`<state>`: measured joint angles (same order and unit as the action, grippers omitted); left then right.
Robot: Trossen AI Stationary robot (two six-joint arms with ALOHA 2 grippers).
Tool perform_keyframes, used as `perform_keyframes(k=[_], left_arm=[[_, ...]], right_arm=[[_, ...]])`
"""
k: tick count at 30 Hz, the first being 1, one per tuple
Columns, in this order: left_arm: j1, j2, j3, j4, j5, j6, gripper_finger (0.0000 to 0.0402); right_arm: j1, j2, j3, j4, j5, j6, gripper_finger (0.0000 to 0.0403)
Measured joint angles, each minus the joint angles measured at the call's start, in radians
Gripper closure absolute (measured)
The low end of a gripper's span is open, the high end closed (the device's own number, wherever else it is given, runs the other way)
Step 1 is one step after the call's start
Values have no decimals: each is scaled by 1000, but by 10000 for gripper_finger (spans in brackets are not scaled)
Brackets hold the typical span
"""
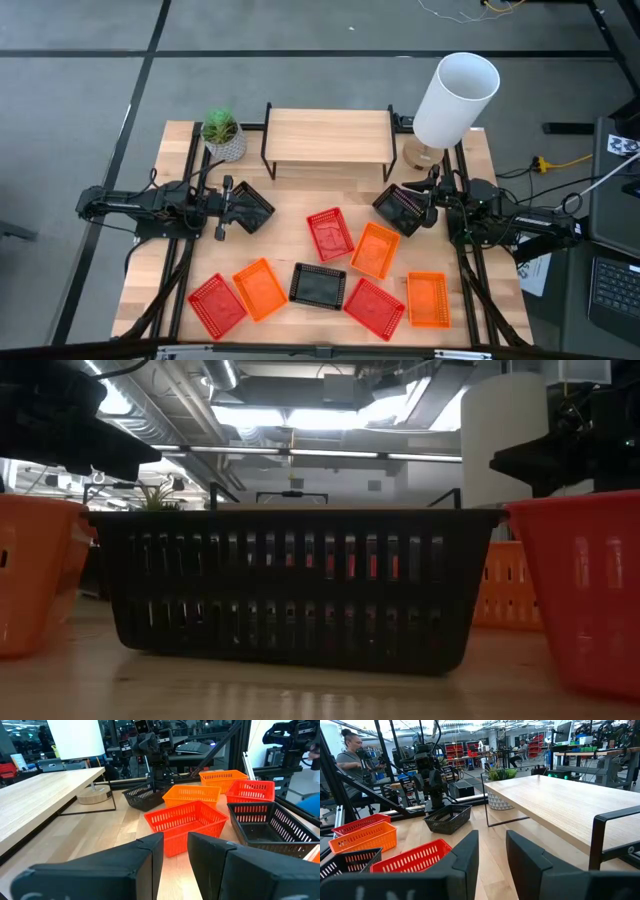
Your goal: Stack baskets on shelf by color
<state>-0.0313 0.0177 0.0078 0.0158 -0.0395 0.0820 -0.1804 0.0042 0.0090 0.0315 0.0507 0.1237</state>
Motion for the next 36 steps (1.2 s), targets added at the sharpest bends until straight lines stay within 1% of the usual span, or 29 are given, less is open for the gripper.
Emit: perform_keyframes(k=[4, 11, 13, 15, 17, 19, 20, 24, 25, 26, 28, 30, 31, 33, 35, 36], left_arm=[[0, 0, 0, 0, 0, 0, 321], [0, 0, 0, 0, 0, 33, 321], [0, 0, 0, 0, -1, 60, 321], [0, 0, 0, 1, -1, 127, 321], [0, 0, 0, 10, -3, 178, 321], [0, 0, 0, 52, 1, 176, 321], [0, 0, 0, 76, 14, 151, 321], [-1, 0, 0, 168, 27, 87, 321], [-1, 0, 0, 184, 25, 88, 321], [-1, 0, 0, 189, 15, 94, 321], [-1, 0, 0, 210, -33, 128, 321], [0, 0, 0, 222, -75, 142, 321], [0, 0, 0, 221, -89, 146, 321], [0, 0, 0, 222, -104, 165, 321], [0, 0, 0, 223, -105, 195, 321], [0, 0, 0, 224, -106, 214, 321]], right_arm=[[0, 0, 0, 2, 0, 37, 305], [1, 0, 0, 1, -2, 247, 305], [1, 0, 0, -1, -24, 308, 305], [1, 0, 0, 9, -82, 396, 305], [1, 0, 0, 58, -171, 465, 305], [2, 0, 0, 145, -280, 507, 305], [3, 0, 0, 207, -326, 522, 305], [16, -1, 9, 558, -436, 507, 305], [21, -1, 28, 597, -475, 482, 305], [26, -1, 56, 600, -516, 448, 305], [33, 6, 140, 508, -567, 356, 305], [35, 31, 248, 289, -569, 242, 305], [35, 54, 312, 143, -542, 189, 305], [35, 123, 440, -145, -433, 122, 305], [35, 224, 550, -377, -316, 103, 305], [35, 281, 593, -471, -274, 104, 305]])
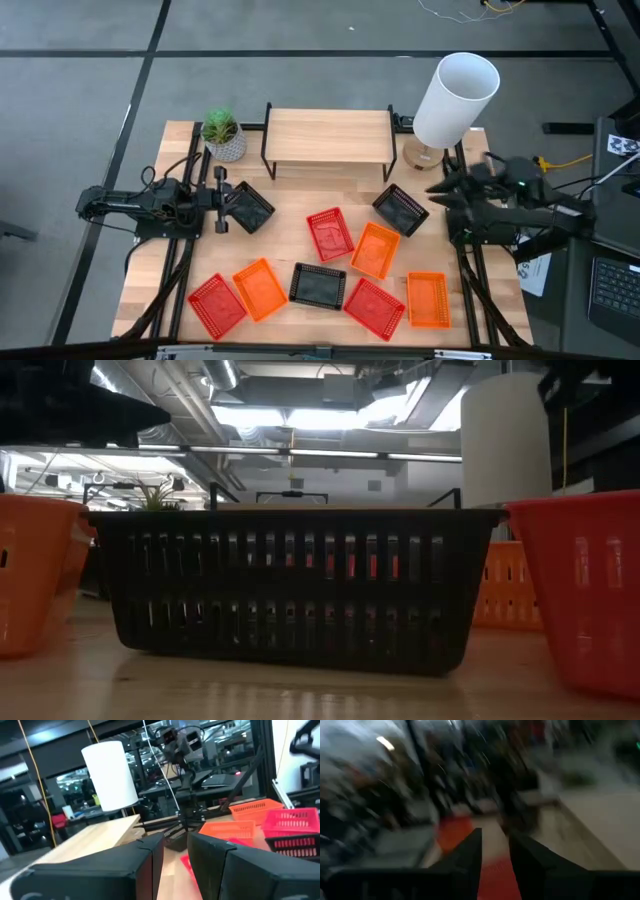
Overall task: Stack baskets on shelf by color
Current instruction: Put the right black basket on the shelf
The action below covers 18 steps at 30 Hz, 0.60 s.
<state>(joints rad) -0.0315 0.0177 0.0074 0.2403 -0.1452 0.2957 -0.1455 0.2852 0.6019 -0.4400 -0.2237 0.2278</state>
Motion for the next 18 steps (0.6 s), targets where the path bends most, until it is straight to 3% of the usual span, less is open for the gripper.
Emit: perform_keyframes(k=[7, 11, 18], left_arm=[[0, 0, 0, 24, -1, 81, 321], [0, 0, 0, 46, -1, 81, 321], [0, 0, 0, 51, -106, 107, 321]], right_arm=[[0, 393, 223, -488, 38, 24, 305], [7, 568, 281, -728, 20, -8, 305], [71, 745, 277, -750, -50, -173, 305]])
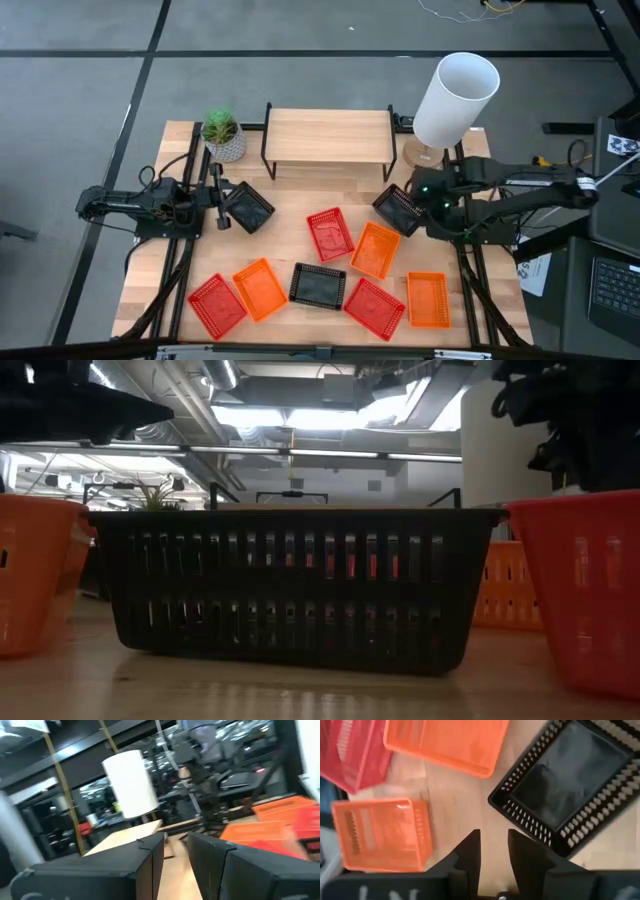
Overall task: Stack baskets on shelf by color
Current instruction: Put the right black basket on the shelf
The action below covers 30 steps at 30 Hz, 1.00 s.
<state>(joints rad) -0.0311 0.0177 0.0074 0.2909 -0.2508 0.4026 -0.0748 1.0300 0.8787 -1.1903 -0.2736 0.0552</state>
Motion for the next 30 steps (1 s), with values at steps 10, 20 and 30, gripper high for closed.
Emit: perform_keyframes(k=[10, 20, 30], left_arm=[[0, 0, 0, 58, -54, 180, 321], [0, 0, 0, 63, -54, 264, 321], [0, 0, 0, 63, -54, 264, 321]], right_arm=[[9, 99, 0, 67, 142, -74, 305], [151, 168, -1, 52, 211, -304, 305], [255, 312, -1, 50, 276, -259, 305]])
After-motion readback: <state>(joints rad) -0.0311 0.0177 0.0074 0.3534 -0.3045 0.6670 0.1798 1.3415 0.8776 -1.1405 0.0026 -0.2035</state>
